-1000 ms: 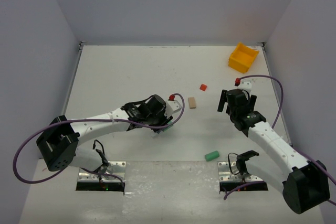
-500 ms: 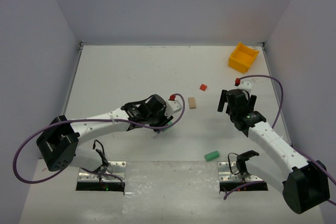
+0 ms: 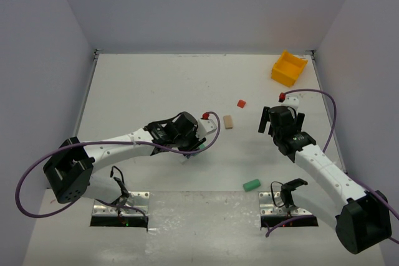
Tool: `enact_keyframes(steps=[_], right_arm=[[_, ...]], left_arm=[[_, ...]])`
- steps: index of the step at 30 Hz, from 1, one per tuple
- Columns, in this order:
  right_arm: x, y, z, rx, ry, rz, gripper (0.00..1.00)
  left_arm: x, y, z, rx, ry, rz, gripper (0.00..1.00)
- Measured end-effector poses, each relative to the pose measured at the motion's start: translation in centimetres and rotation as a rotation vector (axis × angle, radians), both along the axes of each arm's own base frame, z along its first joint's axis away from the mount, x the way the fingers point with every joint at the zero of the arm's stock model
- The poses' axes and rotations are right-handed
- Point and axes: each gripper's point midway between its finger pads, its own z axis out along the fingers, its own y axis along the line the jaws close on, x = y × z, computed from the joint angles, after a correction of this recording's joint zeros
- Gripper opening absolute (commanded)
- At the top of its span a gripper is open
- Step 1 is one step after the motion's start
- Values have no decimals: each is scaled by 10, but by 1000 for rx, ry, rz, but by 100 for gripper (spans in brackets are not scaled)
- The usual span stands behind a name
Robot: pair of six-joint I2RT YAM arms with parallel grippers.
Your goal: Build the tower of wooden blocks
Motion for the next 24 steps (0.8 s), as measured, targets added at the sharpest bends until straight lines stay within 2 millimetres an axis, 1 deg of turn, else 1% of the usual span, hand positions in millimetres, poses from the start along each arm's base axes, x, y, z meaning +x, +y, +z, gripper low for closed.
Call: enact_keyframes(steps=[24], right_arm=[[0, 0, 0, 0, 0, 0, 99]], left_arm=[[-4, 2, -7, 16, 13, -25, 17]])
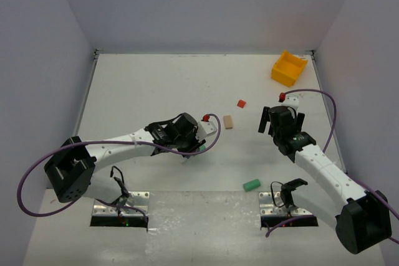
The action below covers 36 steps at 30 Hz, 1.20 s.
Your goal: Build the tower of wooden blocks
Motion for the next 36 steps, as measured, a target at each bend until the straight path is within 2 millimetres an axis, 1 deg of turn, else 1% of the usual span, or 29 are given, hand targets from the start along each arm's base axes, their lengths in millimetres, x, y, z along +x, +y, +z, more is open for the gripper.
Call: enact_keyframes(steps=[4, 7, 10, 15, 18, 21, 31, 36], right_arm=[[0, 0, 0, 0, 0, 0, 99], [0, 0, 0, 0, 0, 0, 99], [0, 0, 0, 0, 0, 0, 99], [0, 0, 0, 0, 0, 0, 99], [0, 0, 0, 0, 0, 0, 99], [0, 0, 0, 0, 0, 0, 99], [0, 0, 0, 0, 0, 0, 99], [0, 0, 0, 0, 0, 0, 99]], left_arm=[[0, 0, 0, -1, 1, -1, 20], [0, 0, 0, -1, 1, -1, 21], [0, 0, 0, 0, 0, -4, 25], [0, 0, 0, 2, -2, -7, 27], [0, 0, 0, 2, -3, -7, 31], [0, 0, 0, 2, -3, -7, 31], [0, 0, 0, 1, -4, -7, 38], [0, 0, 0, 1, -4, -7, 39]])
